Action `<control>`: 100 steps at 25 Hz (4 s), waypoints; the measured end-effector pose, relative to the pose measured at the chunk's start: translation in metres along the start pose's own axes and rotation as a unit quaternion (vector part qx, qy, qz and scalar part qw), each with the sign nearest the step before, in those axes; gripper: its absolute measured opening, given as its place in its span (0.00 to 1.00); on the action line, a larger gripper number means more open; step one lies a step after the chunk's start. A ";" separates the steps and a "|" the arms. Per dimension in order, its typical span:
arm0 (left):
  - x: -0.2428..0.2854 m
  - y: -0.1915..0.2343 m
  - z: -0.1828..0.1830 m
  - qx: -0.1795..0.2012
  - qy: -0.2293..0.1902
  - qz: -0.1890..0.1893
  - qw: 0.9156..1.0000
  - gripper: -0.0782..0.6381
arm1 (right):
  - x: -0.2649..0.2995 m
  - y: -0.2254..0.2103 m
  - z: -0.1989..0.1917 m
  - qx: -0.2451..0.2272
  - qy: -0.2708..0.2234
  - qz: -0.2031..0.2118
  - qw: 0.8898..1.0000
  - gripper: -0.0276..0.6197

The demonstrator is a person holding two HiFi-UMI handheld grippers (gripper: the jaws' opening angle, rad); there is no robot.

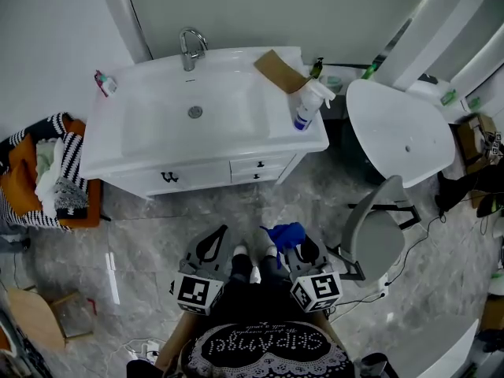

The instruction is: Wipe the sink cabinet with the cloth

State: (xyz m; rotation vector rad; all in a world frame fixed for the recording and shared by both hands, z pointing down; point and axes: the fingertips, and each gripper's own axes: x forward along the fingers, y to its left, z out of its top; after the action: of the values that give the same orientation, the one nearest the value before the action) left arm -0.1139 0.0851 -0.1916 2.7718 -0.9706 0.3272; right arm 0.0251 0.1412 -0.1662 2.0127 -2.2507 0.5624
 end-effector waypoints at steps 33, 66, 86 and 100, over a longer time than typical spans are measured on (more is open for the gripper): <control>0.184 0.048 -0.136 -0.022 -0.106 0.029 0.994 0.11 | 0.181 -0.111 -0.130 -0.043 -0.037 0.007 0.998 0.22; 0.313 0.144 -0.403 0.047 -0.117 0.098 0.987 0.11 | 0.355 -0.082 -0.222 -0.125 -0.292 0.137 0.938 0.22; 0.318 0.130 -0.434 0.022 -0.112 0.045 0.993 0.11 | 0.376 -0.060 -0.220 -0.175 -0.303 0.111 0.930 0.22; 0.327 0.113 -0.439 0.024 -0.115 0.009 0.993 0.11 | 0.376 -0.068 -0.223 -0.207 -0.286 0.087 0.931 0.22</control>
State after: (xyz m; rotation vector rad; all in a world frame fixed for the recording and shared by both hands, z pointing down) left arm 0.0006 -0.0869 0.3275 2.8937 -1.0514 0.0337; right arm -0.0034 -0.1499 0.1663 1.9297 -2.5669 -0.5401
